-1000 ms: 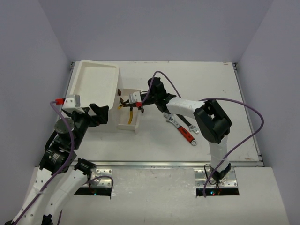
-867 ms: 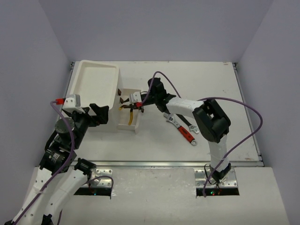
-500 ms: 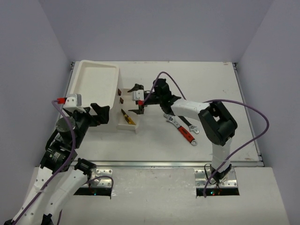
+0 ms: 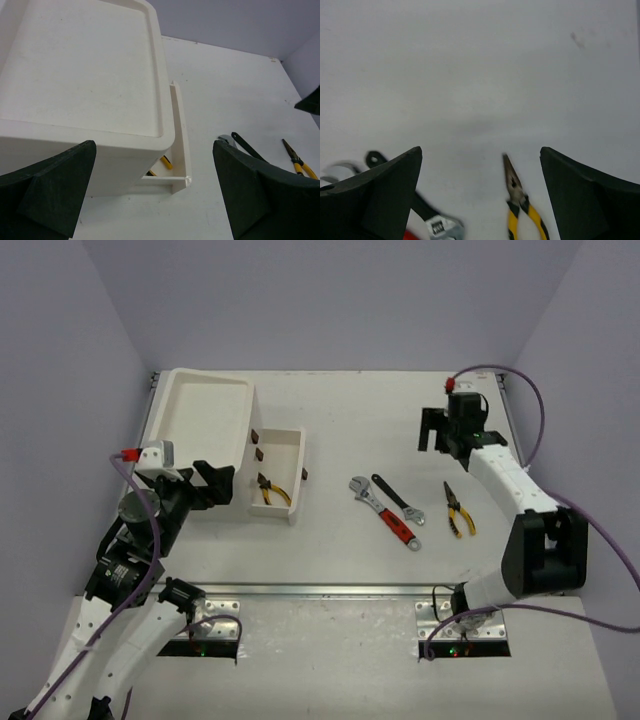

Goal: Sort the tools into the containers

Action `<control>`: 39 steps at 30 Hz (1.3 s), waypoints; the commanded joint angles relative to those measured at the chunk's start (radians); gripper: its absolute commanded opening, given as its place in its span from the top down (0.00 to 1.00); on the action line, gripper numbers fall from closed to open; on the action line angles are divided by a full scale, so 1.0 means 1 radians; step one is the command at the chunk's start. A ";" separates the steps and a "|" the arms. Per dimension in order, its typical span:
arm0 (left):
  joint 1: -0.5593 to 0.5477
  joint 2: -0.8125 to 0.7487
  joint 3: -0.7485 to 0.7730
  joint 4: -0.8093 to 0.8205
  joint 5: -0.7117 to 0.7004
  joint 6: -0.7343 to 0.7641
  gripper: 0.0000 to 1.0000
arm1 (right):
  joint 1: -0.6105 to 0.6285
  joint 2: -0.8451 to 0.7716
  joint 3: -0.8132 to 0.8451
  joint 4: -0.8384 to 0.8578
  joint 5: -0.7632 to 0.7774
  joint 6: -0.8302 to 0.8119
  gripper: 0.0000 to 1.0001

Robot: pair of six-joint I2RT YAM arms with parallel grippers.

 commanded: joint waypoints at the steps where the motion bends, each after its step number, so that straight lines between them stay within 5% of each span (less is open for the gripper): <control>1: 0.007 -0.006 -0.004 0.052 0.027 0.016 0.00 | -0.101 -0.110 -0.181 -0.144 0.079 0.138 0.04; 8: 0.003 0.022 -0.003 0.050 0.046 0.017 0.00 | -0.137 -0.100 -0.283 -0.163 0.171 0.142 0.17; 11: 0.000 0.006 -0.004 0.050 0.035 0.017 0.00 | -0.138 -0.106 -0.330 -0.160 0.044 0.129 0.50; 24: -0.001 -0.002 -0.003 0.043 0.007 0.013 0.00 | -0.138 0.131 -0.307 -0.140 -0.040 0.098 0.70; 29: -0.001 0.001 -0.002 0.041 0.002 0.013 0.00 | -0.138 0.142 -0.285 -0.144 -0.076 0.099 1.00; 33: -0.001 0.003 0.000 0.041 -0.012 0.010 0.00 | -0.124 -0.009 -0.284 -0.146 -0.036 0.128 1.00; 36: 0.000 0.011 0.005 0.036 -0.035 0.004 0.00 | 0.005 -0.165 -0.241 -0.124 -0.034 0.154 1.00; 39: 0.004 0.011 0.008 0.033 -0.058 -0.001 0.00 | 0.130 -0.206 -0.169 -0.044 -0.273 0.203 1.00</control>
